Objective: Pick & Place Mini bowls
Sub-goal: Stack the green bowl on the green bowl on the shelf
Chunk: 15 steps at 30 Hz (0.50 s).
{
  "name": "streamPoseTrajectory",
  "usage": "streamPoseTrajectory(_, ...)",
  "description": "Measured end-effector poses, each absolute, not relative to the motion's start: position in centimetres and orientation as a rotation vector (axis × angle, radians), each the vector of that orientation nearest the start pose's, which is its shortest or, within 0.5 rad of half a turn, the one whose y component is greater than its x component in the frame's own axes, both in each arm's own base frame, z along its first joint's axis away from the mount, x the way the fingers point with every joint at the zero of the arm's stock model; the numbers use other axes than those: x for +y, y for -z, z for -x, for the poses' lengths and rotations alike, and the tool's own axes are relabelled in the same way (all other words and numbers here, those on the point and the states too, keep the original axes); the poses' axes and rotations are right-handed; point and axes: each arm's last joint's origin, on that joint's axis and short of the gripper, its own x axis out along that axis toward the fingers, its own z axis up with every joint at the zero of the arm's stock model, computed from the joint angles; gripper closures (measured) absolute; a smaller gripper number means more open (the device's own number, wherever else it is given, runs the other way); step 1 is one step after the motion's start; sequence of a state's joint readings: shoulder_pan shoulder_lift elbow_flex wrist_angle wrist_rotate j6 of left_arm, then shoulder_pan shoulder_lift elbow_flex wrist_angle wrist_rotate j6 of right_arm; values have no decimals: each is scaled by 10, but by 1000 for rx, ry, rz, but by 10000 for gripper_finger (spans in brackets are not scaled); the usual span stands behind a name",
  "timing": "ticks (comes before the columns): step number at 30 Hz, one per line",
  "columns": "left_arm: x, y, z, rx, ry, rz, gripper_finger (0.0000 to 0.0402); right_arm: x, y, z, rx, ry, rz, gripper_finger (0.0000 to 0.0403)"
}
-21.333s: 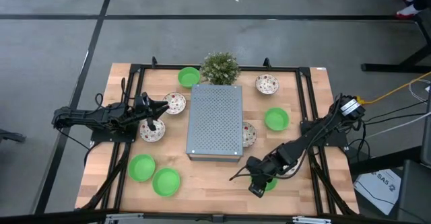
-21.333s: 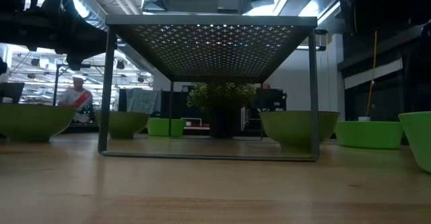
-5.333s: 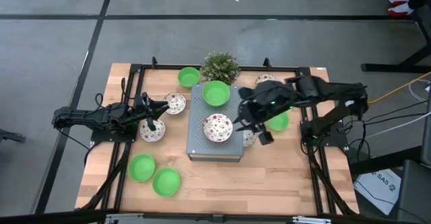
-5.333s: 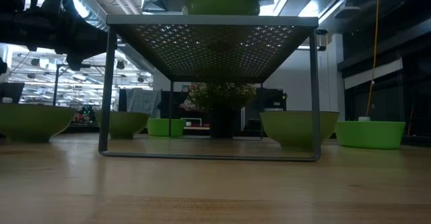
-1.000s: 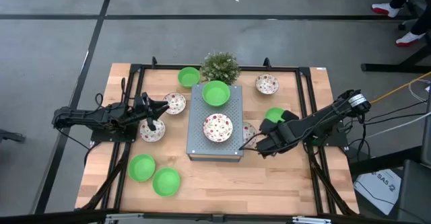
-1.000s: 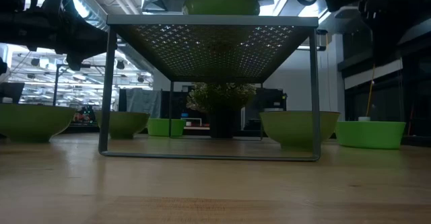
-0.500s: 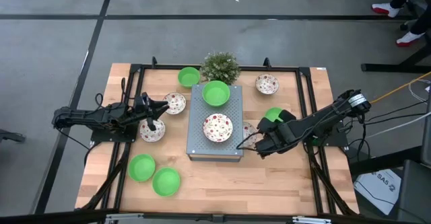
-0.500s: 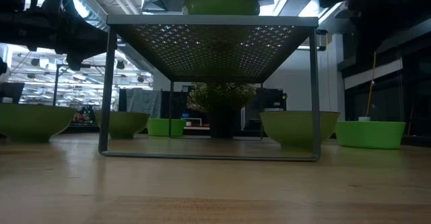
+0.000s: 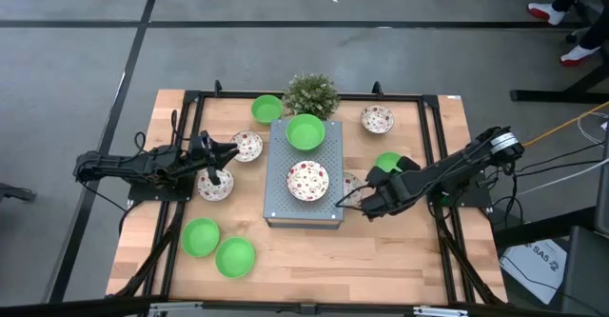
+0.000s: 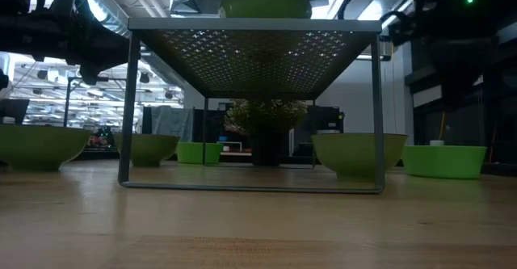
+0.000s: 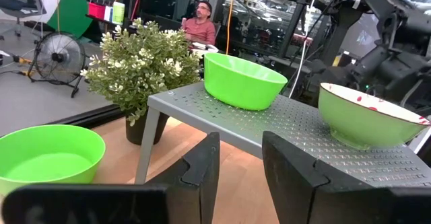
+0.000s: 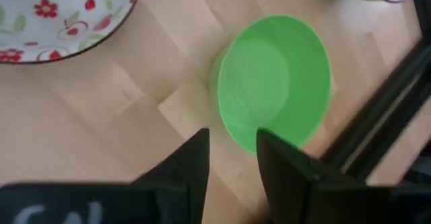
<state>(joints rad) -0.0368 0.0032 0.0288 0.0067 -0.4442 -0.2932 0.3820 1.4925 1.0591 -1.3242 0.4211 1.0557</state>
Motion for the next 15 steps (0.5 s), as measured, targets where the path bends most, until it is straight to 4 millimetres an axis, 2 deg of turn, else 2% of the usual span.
streamPoseTrajectory(6, 9, -174, -94, -91, -400, 297, 295, 78, -216, -216, 1366, 783, -177, 280)
streamPoseTrajectory(11, 9, -174, -94, -91, -400, 296, 295, 83, -224, -218, 1347, 758, -199, 280)
streamPoseTrajectory(15, 9, -174, -94, -91, -400, 297, 295, 85, -226, -216, 1330, 814, -258, 280)
